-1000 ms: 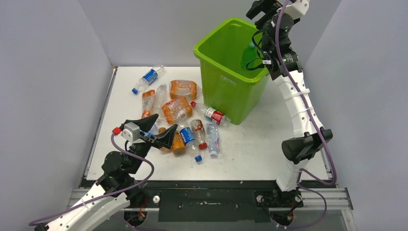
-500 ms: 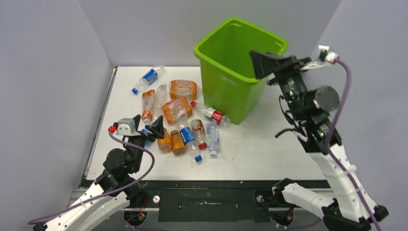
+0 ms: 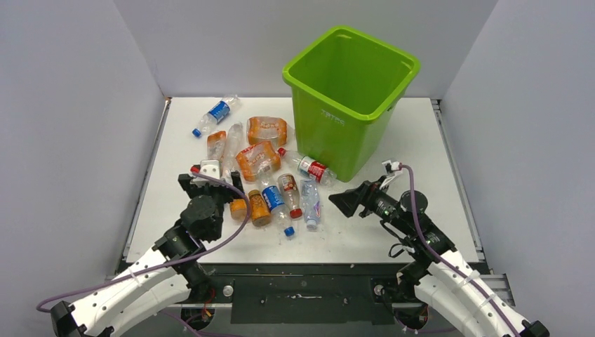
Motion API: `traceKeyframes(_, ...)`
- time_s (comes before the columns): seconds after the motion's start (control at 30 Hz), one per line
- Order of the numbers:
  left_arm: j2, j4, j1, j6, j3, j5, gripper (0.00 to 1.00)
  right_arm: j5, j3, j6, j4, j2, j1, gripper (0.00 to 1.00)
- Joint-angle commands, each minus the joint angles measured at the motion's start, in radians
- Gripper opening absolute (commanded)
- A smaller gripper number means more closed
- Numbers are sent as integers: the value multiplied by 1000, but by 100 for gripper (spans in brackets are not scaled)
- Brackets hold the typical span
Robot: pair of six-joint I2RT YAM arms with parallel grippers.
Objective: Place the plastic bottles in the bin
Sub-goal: Pick up the plastic bottle at the center of the board.
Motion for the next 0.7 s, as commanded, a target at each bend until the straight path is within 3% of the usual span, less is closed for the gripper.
traceKeyframes(0.0,81,-90,-3,-7,75,68,96,-63,-64,13,65,-49,24,90)
traceKeyframes(0.3,363,-261,18,-120,214,306,96,91,-171,13,45,33,124,92)
traceKeyframes(0.57,343,-241,33,-178,210,373,96,447,-101,0,78,316,400,93)
traceKeyframes(0.67,312,-231,30,-178,201,377,96,572,-60,1,80,407,430,93)
